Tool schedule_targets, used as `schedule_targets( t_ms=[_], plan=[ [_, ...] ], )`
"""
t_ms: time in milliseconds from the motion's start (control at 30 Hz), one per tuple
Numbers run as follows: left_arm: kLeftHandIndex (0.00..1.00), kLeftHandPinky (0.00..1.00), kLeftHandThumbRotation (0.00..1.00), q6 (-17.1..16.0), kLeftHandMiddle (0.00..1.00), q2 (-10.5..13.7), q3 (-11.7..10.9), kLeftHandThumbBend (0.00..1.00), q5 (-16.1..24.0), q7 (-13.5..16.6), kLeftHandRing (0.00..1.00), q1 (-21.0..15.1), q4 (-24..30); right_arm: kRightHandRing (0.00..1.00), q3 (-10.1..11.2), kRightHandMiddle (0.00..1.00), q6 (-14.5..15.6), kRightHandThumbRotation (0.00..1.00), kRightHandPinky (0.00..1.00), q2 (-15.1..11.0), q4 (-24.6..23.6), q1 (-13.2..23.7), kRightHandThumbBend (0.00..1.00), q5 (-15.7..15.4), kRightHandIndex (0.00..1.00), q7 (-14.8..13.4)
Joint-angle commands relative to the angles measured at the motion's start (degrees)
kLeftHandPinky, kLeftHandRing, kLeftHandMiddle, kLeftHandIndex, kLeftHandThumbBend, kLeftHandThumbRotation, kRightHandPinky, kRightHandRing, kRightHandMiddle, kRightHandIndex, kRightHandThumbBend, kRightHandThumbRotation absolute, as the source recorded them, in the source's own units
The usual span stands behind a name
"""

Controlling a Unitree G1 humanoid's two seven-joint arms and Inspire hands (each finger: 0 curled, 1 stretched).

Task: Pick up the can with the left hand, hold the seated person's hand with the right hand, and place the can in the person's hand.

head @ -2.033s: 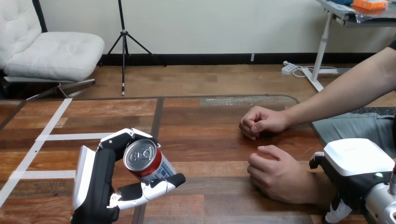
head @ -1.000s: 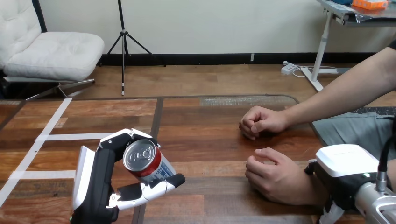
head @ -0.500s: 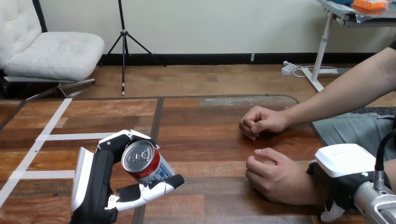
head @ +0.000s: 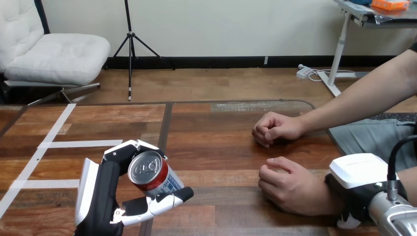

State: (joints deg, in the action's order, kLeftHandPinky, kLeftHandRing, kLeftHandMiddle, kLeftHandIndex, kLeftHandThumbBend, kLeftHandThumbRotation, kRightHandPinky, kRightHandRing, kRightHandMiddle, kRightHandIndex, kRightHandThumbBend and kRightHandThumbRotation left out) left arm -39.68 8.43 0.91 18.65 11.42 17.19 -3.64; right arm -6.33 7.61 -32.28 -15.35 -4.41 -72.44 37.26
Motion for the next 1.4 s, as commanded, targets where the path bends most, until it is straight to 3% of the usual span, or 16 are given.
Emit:
schedule_targets(
  t_ms=[0,700,1033,1200,1367],
  plan=[
    [0.42,0.32,0.0,-1.09,0.41,-0.22,-0.61,0.78,-1.3,-0.02,0.37,-2.04,2.61,0.71,-0.9,0.74,1.85,0.0,0.68,-1.33,1.28,3.94,0.54,-2.92,0.72,-1.01],
    [0.42,0.33,0.0,-0.42,0.42,-0.16,-0.85,0.77,-0.49,0.11,0.38,-1.42,3.27,0.68,-1.91,0.71,5.06,0.0,0.64,-1.0,2.95,4.94,0.68,-5.42,0.68,0.49],
    [0.42,0.33,0.0,-0.37,0.42,-0.17,-0.78,0.77,-1.0,-0.15,0.38,-1.41,3.05,0.65,-2.8,0.69,5.61,0.0,0.61,-1.56,4.64,5.68,0.68,-5.52,0.68,0.19],
    [0.42,0.33,0.0,-0.59,0.42,-0.15,-0.78,0.78,-1.0,-0.13,0.38,-1.42,2.93,0.56,-2.92,0.62,5.55,0.0,0.48,-1.74,5.08,6.09,0.69,-5.21,0.67,0.51],
    [0.42,0.33,0.0,-0.28,0.42,-0.18,-0.8,0.78,-0.92,-0.16,0.38,-1.31,3.19,0.44,-2.54,0.53,4.77,0.0,0.36,-2.04,5.2,5.79,0.7,-4.19,0.64,-1.64]
  ],
)
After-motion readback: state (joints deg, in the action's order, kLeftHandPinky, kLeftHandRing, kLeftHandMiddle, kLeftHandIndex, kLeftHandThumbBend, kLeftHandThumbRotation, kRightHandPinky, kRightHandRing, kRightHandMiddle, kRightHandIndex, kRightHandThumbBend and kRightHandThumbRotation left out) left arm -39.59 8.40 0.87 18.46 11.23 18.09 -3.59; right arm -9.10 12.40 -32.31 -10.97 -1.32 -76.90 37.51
